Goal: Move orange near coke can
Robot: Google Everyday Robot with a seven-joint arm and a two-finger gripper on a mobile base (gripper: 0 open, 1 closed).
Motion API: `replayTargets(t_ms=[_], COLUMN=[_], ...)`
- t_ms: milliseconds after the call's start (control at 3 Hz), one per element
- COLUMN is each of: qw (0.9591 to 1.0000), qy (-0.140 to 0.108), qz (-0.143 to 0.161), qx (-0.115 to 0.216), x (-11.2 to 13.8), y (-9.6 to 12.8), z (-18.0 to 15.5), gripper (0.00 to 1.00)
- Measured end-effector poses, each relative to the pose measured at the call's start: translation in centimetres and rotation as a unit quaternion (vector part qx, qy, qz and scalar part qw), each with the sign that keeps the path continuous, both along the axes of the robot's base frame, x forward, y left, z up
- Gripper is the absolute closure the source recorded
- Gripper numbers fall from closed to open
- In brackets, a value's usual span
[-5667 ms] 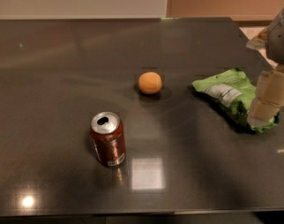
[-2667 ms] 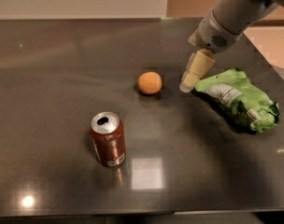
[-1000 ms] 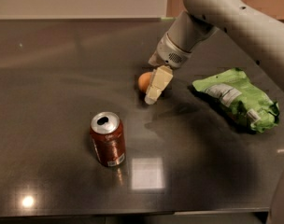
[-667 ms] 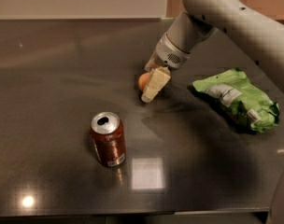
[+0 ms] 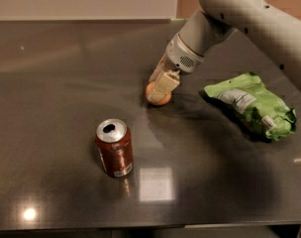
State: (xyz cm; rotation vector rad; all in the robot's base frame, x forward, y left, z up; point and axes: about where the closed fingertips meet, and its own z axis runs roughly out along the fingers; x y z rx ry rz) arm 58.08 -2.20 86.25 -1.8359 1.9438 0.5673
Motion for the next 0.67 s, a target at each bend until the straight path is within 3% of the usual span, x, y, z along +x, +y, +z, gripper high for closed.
replayTargets(t_ms=[333,667], qw=[0.9999,0.9992], qy=[0.004,0.009], qz=[0.012,0.038], qx=[0.005,0.002], x=[-1.7,-4.2], y=[-0.2,-0.4], z=[0.9,1.6], gripper=[0.93,1.00])
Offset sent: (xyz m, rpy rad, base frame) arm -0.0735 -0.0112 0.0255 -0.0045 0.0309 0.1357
